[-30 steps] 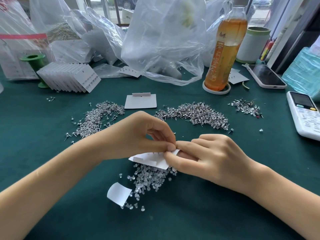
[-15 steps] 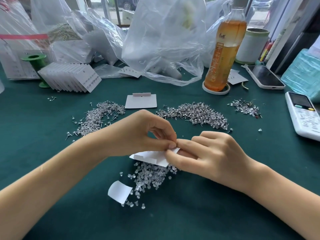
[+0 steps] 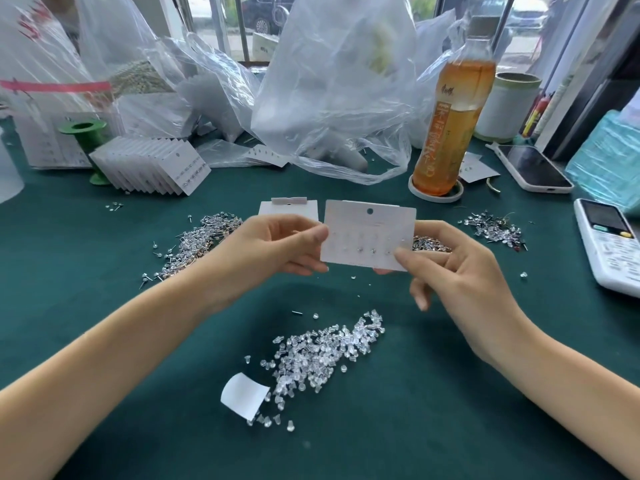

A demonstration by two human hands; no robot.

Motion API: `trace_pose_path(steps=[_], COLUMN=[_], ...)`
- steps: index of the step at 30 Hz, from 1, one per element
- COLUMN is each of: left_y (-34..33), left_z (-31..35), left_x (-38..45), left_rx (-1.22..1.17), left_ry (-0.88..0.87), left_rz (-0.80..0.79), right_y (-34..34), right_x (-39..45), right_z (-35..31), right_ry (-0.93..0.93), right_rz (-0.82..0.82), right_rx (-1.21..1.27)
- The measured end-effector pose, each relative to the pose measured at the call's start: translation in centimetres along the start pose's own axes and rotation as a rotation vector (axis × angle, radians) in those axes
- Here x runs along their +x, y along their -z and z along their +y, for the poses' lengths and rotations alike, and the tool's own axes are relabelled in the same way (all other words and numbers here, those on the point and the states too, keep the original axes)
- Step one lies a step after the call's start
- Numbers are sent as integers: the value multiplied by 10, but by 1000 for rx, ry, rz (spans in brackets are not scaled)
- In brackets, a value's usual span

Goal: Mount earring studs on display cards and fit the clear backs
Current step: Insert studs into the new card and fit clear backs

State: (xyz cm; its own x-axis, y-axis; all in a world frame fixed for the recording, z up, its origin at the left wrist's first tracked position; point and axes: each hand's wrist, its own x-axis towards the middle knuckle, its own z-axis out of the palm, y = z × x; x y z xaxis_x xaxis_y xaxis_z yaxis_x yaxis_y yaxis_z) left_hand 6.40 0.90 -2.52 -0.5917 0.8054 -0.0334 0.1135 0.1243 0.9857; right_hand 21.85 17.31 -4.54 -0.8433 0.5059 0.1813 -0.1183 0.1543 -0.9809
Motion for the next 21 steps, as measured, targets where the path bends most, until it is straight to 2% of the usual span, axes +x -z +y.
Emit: trace_pose_path(steps=[10, 14, 21], left_y=[-7, -7, -4], left_z=[-6, -9, -10], left_x=[1, 2, 3], left_rx=[-86, -4, -55], left_ry=[69, 16, 37], left_rz=[-29, 30, 10], right_y=[6, 5, 3], right_x=[5, 5, 7], right_z=[3, 4, 1], right_ry=[-182, -207, -231], right_rz=[-75, -92, -97], right_rx=[107, 112, 101])
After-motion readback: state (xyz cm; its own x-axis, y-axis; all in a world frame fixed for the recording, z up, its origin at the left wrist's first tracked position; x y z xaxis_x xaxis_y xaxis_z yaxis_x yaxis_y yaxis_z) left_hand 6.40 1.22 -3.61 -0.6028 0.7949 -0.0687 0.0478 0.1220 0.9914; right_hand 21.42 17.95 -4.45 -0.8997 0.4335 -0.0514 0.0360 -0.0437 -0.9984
